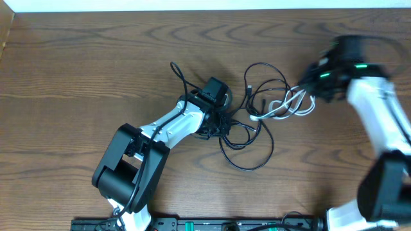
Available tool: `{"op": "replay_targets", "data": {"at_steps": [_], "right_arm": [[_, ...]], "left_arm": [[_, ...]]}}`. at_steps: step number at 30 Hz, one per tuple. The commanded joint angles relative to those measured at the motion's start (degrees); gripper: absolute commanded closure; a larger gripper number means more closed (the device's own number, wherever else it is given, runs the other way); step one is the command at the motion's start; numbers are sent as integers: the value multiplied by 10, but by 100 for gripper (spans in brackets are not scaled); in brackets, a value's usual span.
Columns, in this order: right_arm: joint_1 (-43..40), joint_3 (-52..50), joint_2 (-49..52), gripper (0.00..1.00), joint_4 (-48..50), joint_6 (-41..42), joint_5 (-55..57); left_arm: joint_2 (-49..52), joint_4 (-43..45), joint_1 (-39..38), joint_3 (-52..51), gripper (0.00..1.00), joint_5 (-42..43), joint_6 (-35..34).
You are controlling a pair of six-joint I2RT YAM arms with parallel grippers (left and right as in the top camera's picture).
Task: Untangle cables
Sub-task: 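Pull the white cable out to the right edge with the right gripper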
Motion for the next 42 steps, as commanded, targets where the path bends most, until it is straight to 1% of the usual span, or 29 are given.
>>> {"op": "replay_targets", "data": {"at_steps": [1, 4, 6, 8, 11, 13, 16, 19, 21, 23, 26, 30, 33, 35, 38, 42], "right_arm": [[-74, 37, -59, 99, -25, -70, -4], [-113, 37, -81, 99, -16, -91, -18], [-131, 46, -89, 99, -1, -125, -64], [-136, 71, -90, 99, 4, -171, -120], [-128, 120, -90, 99, -9, -236, -152], [-122, 157, -89, 99, -32, -284, -136], [-119, 206, -89, 99, -68, -305, -33], [-122, 240, -89, 99, -93, -301, 95], [-130, 262, -89, 99, -103, -270, 192], [-142, 281, -89, 99, -102, -247, 232], [-174, 337, -89, 99, -74, -247, 178], [-207, 406, -89, 99, -15, -244, 54], [-230, 450, -89, 99, 46, -206, -28], [-240, 465, -89, 99, 86, -183, -61], [-249, 475, -89, 99, 142, -155, -77], [-252, 475, -89, 99, 180, -150, -76]], "left_arm": [[-9, -2, 0, -2, 92, -10, 5], [-9, -2, 0, -2, 92, -10, 5], [-9, -2, 0, -2, 93, -10, 5], [-9, -2, 0, -2, 93, -10, 5], [-9, -2, 0, -2, 93, -10, 5], [-9, -2, 0, -2, 93, -10, 5], [-9, -2, 0, -2, 93, -10, 5], [-9, -2, 0, -2, 93, -10, 5], [-9, -2, 0, -2, 93, -10, 5], [-9, -2, 0, -2, 92, -10, 5], [-9, -2, 0, -2, 93, -10, 5], [-9, -2, 0, -2, 93, -10, 5], [-9, -2, 0, -2, 92, -10, 5], [-9, -2, 0, -2, 93, -10, 5], [-9, -2, 0, -2, 93, -10, 5], [-9, -2, 0, -2, 92, -10, 5]]}}
